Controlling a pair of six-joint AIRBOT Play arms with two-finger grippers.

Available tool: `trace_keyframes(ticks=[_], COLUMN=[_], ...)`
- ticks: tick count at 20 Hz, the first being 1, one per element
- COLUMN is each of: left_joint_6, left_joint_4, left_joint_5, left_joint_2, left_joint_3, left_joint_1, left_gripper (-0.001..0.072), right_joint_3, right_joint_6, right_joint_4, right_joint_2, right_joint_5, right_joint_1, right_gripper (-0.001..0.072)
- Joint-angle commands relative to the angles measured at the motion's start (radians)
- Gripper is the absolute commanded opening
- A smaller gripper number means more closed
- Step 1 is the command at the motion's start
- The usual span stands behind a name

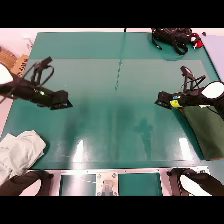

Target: Fold the shirts.

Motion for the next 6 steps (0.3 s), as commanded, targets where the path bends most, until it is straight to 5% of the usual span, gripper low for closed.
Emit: trace_keyframes(ticks=[1, 6], left_joint_6=[-0.026, -0.024], left_joint_4=[0.015, 0.016], left_joint_5=[0.023, 0.036], left_joint_2=[0.041, 0.041], left_joint_3=[-0.063, -0.063], left_joint_1=[-0.014, -0.014], left_gripper=[0.0024, 0.0023], right_joint_3=[-0.011, -0.011], right_joint_6=[-0.019, -0.019], right_joint_4=[0.001, 0.001], right_joint_2=[0.000, 0.000], right_joint_5=[-0.010, -0.010], right_joint_1=[0.028, 0.028], right_gripper=[0.0018, 0.0018])
